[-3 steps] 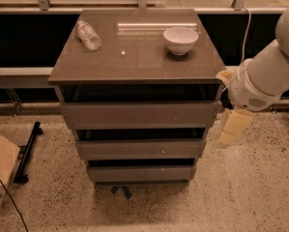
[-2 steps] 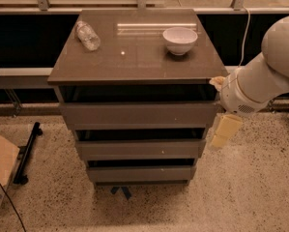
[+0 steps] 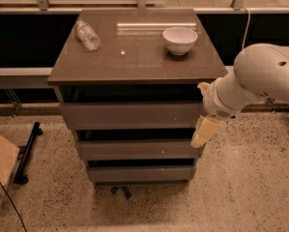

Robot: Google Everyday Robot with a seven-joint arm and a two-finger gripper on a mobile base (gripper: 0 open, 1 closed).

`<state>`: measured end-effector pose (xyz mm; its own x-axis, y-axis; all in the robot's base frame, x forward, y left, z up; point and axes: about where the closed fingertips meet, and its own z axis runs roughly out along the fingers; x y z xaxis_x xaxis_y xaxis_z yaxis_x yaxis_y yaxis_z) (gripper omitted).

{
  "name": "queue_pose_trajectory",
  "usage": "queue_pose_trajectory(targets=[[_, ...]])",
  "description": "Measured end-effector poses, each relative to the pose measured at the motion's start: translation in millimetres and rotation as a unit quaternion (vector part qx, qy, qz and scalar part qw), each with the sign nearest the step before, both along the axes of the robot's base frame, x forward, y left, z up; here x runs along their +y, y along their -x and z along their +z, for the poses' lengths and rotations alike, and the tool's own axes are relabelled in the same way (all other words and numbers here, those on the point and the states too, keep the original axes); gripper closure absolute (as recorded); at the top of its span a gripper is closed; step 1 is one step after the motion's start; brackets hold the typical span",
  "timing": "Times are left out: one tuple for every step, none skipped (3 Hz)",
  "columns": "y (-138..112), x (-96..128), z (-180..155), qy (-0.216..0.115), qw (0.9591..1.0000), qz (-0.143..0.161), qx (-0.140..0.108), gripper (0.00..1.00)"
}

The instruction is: Open top drawer

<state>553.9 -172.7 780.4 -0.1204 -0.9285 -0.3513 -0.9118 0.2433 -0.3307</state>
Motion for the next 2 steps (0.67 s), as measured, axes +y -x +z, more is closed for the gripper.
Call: queue_pose_trajectory(targets=[[-19.2,4.7,-25.0,-0.011,0.9999,-0.009,0.002,0.00],[-38.4,9.1,-48.5,-0.022,0.9997,-0.013,0.007,0.00]])
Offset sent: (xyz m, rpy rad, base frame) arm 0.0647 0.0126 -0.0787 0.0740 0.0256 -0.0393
